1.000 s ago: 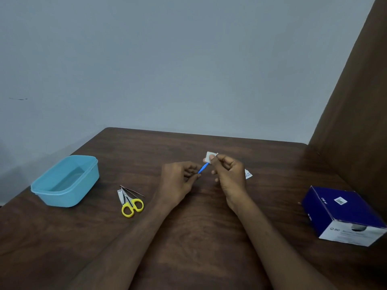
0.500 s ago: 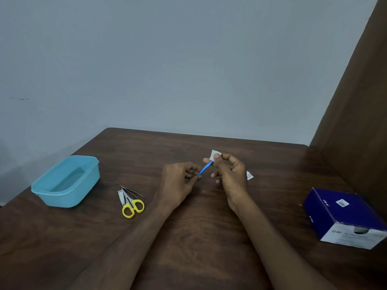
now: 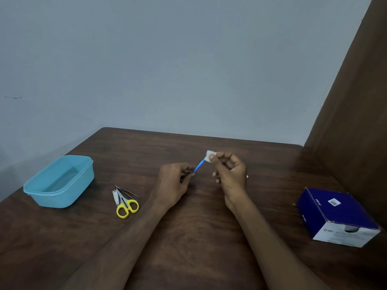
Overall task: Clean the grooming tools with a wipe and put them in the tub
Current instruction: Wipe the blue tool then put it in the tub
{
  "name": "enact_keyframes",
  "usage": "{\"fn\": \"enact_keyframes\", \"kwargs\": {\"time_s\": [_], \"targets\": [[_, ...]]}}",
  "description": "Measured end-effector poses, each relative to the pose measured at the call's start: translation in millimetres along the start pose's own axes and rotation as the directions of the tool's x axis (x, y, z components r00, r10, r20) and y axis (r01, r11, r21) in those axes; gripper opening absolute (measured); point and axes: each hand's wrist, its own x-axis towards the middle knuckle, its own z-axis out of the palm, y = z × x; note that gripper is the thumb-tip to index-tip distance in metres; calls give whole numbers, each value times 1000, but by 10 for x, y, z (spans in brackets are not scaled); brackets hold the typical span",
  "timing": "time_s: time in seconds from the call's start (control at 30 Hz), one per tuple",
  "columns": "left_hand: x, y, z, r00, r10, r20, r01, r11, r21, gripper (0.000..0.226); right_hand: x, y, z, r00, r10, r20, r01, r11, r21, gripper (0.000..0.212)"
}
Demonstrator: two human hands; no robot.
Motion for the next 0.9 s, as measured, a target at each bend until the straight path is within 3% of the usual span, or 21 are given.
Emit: {"fn": "enact_keyframes", "kwargs": {"time_s": [0.1,0.27,0.67,0.9], "targets": [[-16,19,-18,1000,21,-1,-21,1000,-8,23,-7,39,23,997,50,64,-44,996,-81,22],[-24,42,-42,1000,21,-16,-21,999,-36,24,19,100,28,998,25,57,-16,989,-144,9],[-37,32,-48,999,10,-32,-11,999,-50,20,-8,51,-4,996,63,58,-58,994,-89,19],[-26,25,-57,999,11,-36,-13,999,-45,22,-4,66,-25,996,47,71,-38,991,-129,14]]}}
